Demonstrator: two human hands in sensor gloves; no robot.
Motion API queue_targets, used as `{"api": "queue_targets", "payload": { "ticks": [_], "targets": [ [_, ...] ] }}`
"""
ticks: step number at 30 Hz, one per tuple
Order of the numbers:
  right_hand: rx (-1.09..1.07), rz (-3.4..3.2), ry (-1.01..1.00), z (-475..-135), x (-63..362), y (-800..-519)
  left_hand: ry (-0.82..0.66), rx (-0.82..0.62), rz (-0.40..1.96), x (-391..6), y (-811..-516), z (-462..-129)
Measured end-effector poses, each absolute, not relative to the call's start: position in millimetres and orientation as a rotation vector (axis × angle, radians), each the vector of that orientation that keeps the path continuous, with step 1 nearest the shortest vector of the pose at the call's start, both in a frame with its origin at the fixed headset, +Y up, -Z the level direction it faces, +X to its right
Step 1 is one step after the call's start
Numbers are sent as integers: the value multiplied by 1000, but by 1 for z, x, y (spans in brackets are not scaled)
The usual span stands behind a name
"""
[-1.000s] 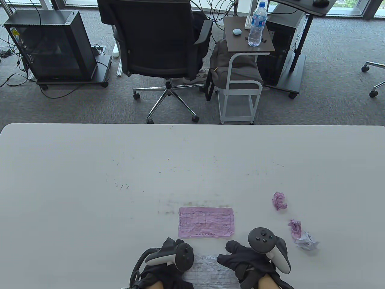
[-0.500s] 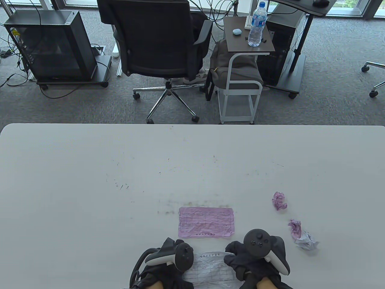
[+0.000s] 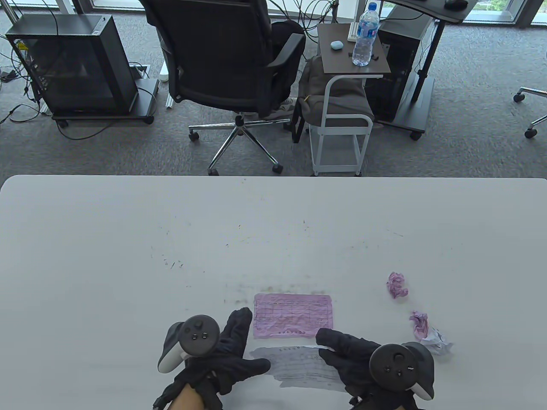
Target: Flatten crumpled invoices and stack
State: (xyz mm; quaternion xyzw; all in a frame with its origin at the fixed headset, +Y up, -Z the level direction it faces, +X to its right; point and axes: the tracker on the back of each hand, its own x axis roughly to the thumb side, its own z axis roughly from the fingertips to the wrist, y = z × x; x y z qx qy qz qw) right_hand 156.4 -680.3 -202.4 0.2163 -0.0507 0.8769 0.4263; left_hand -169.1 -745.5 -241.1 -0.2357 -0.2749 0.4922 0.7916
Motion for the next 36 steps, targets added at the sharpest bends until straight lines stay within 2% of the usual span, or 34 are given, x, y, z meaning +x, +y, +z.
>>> {"api": "queue_targets", "payload": {
  "ticks": [2,5,8,17,21,24,32,36],
  "targets": [
    [438,1988,-75,-205,164,-684,-598,-519,1272,-173,-750,-242],
    [300,1809,-18,-208,171,-694,-632,-673,1587,-166,-760,-238],
    [231,1839,-13,-208,174,-699,-613,-652,1658,-156,-758,-235],
    [154,2013,-44,-212,174,-704,-568,-346,1361,-155,-735,-232],
    [136,2065,-75,-212,175,-704,-555,-291,1229,-150,-725,-230],
    [122,2114,-64,-212,173,-707,-558,-238,1047,-145,-715,-227],
    [171,2312,-11,-230,160,-692,-550,-230,716,-132,-698,-234],
    [175,2465,10,-253,155,-698,-502,-253,643,-128,-708,-247]
  ]
}}
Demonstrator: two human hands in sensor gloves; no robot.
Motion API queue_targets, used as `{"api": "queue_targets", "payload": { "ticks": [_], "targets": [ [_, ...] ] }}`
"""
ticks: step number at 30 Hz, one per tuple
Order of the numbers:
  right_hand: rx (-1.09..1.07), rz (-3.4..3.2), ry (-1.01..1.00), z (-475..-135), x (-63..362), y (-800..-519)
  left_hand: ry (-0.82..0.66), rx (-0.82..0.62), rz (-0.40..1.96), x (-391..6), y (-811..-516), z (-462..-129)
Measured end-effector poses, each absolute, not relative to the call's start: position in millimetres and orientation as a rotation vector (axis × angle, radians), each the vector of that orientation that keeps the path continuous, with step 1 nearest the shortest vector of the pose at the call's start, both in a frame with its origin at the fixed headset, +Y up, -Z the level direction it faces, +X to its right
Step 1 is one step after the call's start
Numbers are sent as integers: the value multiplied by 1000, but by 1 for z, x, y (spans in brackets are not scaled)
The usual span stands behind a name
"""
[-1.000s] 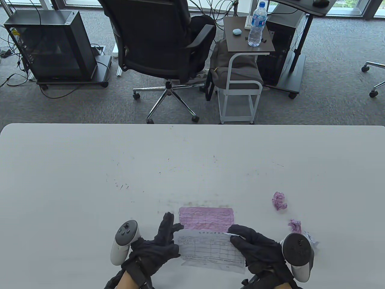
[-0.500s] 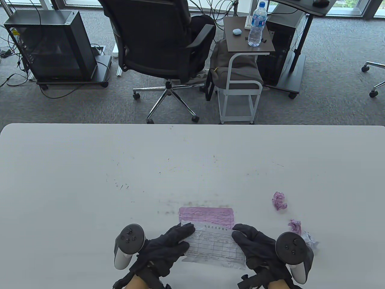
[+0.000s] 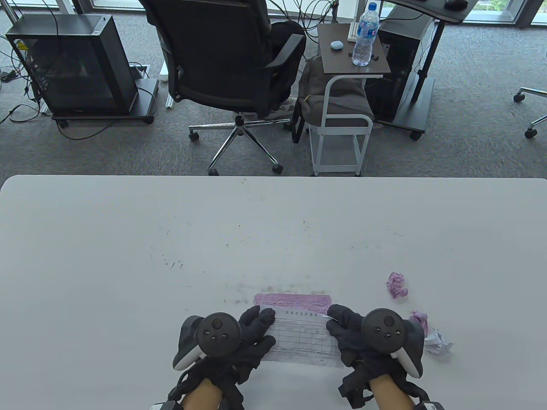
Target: Flatten crumpled invoices and stack
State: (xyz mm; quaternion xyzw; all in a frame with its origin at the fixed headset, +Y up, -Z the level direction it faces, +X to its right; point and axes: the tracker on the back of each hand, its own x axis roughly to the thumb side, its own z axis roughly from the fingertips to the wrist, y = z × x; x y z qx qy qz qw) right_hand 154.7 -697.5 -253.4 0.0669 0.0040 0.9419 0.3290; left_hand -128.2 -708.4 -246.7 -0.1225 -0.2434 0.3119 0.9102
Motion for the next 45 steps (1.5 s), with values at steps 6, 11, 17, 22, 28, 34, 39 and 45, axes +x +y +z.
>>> {"api": "queue_targets", "payload": {
  "ticks": [6,11,17,22,28,34,39,45],
  "targets": [
    [145,2555,105,-292,141,-711,-447,-281,530,-125,-734,-275],
    [161,2724,166,-317,125,-727,-425,-319,441,-122,-751,-297],
    [192,2823,256,-334,112,-746,-416,-362,363,-121,-765,-310],
    [174,2889,275,-339,107,-756,-433,-379,302,-116,-774,-314],
    [219,2977,268,-338,97,-764,-428,-398,226,-112,-781,-313],
    [298,3135,244,-334,84,-766,-403,-432,158,-111,-787,-313],
    [313,3320,163,-329,74,-769,-300,-464,154,-119,-789,-313],
    [271,3445,130,-326,84,-765,-332,-428,143,-123,-788,-314]
  ]
}}
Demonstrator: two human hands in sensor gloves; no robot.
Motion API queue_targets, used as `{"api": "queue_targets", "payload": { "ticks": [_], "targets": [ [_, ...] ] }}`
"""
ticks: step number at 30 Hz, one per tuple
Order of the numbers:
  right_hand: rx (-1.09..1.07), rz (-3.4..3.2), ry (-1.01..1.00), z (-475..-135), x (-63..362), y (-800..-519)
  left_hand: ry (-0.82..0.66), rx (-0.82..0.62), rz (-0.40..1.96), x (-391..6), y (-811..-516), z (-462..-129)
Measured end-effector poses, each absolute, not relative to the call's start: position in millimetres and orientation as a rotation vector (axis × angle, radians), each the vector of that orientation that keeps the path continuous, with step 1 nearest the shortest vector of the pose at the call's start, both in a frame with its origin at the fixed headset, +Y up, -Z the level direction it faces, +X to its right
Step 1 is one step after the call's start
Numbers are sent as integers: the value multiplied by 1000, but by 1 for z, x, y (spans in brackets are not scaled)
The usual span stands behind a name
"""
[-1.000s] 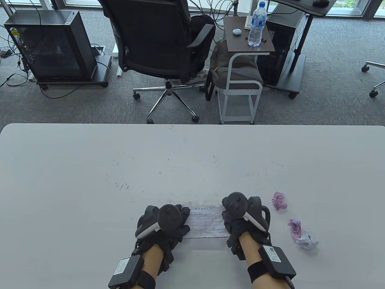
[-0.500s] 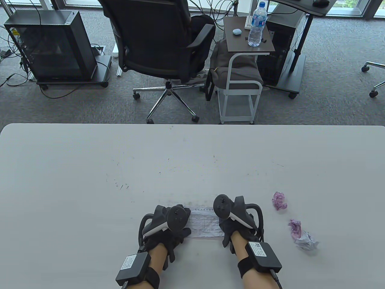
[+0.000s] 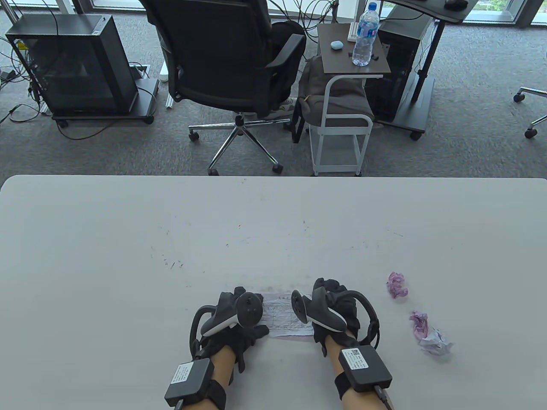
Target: Flatten crumpled invoices and stack
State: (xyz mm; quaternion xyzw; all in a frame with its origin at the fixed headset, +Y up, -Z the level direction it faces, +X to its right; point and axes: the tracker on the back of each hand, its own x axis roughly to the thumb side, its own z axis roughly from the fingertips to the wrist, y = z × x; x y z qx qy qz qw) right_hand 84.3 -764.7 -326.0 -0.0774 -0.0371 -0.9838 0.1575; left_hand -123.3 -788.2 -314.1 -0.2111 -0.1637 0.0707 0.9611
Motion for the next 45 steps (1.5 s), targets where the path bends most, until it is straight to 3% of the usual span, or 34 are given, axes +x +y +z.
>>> {"api": "queue_targets", "payload": {
  "ticks": [7,12,15,18,23,30,35,40,45],
  "targets": [
    [-168,-2879,100,-302,138,-715,-437,-150,168,-134,-748,-300],
    [91,-3004,11,-279,217,-691,-453,-97,112,-131,-706,-265],
    [194,-3093,-40,-264,254,-692,-439,-57,157,-127,-690,-240],
    [386,-3185,-214,-248,287,-707,-484,-24,127,-122,-682,-220],
    [608,-3278,-421,-232,319,-743,-501,-15,118,-122,-696,-213],
    [613,-3214,-495,-233,323,-759,-512,-44,151,-125,-703,-214],
    [627,-3144,-456,-232,320,-750,-524,-2,190,-128,-697,-213],
    [501,-3196,-499,-233,306,-714,-544,-21,272,-128,-696,-216],
    [55,-3557,-269,-226,246,-663,-602,-28,319,-121,-690,-212]
  ]
}}
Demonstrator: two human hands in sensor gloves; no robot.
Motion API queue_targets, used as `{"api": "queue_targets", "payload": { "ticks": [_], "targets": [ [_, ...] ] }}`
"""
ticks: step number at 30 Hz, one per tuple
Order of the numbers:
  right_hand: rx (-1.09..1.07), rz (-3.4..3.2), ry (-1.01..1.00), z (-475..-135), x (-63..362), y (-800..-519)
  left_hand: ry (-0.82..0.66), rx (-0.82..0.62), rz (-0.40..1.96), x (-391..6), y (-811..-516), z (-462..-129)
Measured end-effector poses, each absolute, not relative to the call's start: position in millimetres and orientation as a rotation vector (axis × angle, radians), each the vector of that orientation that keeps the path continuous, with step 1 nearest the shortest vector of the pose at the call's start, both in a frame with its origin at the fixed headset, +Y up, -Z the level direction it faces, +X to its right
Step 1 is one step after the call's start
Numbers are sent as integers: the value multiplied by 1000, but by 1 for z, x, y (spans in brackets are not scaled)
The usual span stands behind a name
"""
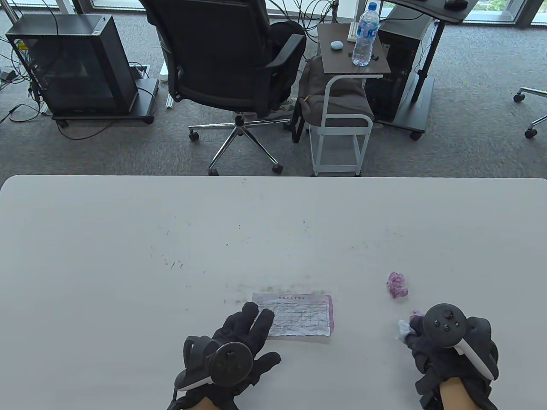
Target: Flatten crumpled invoices and stack
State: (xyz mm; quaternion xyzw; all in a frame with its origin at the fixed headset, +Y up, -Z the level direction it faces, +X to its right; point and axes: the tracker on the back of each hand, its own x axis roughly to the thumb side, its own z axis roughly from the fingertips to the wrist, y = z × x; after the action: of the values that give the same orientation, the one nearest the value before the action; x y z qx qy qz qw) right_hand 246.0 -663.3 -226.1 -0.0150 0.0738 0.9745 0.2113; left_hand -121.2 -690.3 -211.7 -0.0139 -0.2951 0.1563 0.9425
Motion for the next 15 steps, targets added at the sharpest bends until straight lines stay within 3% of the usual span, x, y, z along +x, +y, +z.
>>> {"api": "queue_targets", "payload": {
  "ticks": [4,8,11,15],
  "targets": [
    [217,2572,70,-215,184,-646,-640,-32,379,-118,-686,-205],
    [442,2430,80,-207,124,-655,-658,-45,512,-119,-686,-199],
    [559,2356,16,-201,107,-674,-676,-56,605,-121,-686,-198],
    [639,2258,161,-196,104,-696,-694,-57,711,-117,-686,-199]
  ]
}}
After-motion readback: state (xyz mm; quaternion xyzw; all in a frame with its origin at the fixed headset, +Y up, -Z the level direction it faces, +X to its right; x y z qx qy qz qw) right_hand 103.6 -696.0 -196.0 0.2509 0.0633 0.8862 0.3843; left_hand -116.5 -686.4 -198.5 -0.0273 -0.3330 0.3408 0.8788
